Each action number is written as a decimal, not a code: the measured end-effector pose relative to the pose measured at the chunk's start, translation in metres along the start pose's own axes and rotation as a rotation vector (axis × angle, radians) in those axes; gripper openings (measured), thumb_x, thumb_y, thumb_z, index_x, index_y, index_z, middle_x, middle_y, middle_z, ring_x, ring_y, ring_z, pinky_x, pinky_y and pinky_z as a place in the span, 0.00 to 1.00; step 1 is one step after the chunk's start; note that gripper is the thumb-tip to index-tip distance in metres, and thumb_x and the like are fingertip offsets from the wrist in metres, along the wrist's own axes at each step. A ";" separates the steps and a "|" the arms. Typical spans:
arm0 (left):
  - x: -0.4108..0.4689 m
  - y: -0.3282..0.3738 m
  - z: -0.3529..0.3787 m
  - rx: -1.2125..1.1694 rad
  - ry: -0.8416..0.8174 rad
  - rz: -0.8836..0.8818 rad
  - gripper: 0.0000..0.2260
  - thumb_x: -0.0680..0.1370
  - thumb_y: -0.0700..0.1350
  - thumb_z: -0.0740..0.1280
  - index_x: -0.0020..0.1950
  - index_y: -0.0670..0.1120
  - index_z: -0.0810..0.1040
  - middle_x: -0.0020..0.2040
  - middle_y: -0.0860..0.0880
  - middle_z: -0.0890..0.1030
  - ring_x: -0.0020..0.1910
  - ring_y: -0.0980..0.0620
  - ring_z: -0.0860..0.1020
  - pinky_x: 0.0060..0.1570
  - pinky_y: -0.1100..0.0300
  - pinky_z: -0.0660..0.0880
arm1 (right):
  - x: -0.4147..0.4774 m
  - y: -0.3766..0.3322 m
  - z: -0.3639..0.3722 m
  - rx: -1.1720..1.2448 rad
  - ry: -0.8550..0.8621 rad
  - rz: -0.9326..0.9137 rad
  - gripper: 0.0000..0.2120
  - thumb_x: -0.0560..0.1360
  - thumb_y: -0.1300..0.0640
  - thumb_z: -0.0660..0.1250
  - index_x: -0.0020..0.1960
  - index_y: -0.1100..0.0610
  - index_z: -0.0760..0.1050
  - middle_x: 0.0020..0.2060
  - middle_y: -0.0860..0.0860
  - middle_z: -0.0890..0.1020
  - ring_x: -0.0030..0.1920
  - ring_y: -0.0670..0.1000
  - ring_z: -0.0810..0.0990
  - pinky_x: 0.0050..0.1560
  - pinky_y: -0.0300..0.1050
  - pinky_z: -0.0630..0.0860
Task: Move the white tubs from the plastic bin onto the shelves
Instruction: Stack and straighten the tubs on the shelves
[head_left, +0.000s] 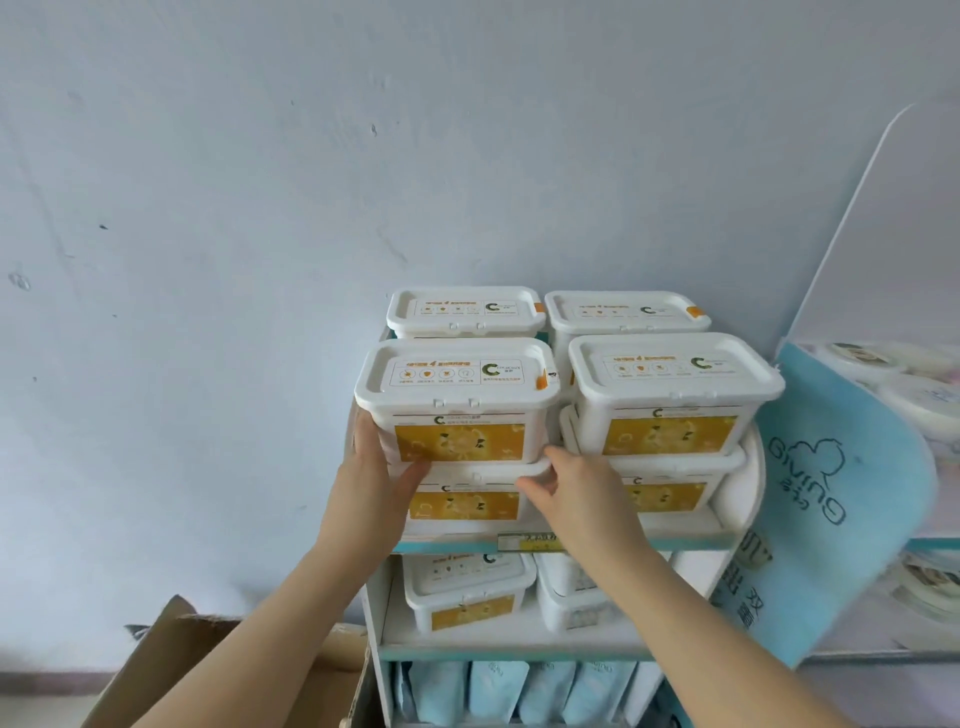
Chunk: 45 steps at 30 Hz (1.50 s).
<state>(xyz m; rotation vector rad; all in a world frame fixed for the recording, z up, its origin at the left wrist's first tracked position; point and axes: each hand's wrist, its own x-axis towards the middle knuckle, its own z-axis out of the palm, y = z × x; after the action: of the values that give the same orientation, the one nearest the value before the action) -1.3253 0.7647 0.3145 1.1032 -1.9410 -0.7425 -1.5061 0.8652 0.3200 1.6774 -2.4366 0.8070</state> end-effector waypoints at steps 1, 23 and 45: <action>0.003 0.001 0.002 0.010 0.012 0.011 0.27 0.77 0.44 0.68 0.71 0.51 0.59 0.58 0.55 0.73 0.50 0.51 0.73 0.45 0.58 0.69 | 0.002 0.001 0.001 -0.004 0.007 -0.007 0.14 0.76 0.46 0.66 0.53 0.55 0.77 0.42 0.47 0.83 0.42 0.47 0.81 0.42 0.38 0.77; -0.014 0.006 0.050 -0.090 0.061 -0.248 0.50 0.63 0.59 0.77 0.74 0.45 0.52 0.70 0.44 0.65 0.67 0.45 0.67 0.62 0.46 0.70 | -0.035 0.114 -0.029 0.152 0.359 0.262 0.18 0.69 0.45 0.72 0.51 0.55 0.72 0.44 0.49 0.78 0.40 0.48 0.76 0.35 0.43 0.73; -0.004 0.018 0.046 -0.036 0.057 -0.315 0.40 0.66 0.59 0.75 0.68 0.46 0.58 0.66 0.43 0.67 0.61 0.43 0.72 0.55 0.49 0.72 | -0.013 0.131 -0.018 0.208 0.453 0.272 0.25 0.63 0.40 0.75 0.53 0.52 0.73 0.48 0.49 0.76 0.42 0.50 0.79 0.34 0.41 0.73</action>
<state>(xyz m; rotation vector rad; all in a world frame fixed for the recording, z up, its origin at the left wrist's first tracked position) -1.3706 0.7813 0.3022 1.4110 -1.7186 -0.8994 -1.6212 0.9186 0.2817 1.0598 -2.3360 1.3455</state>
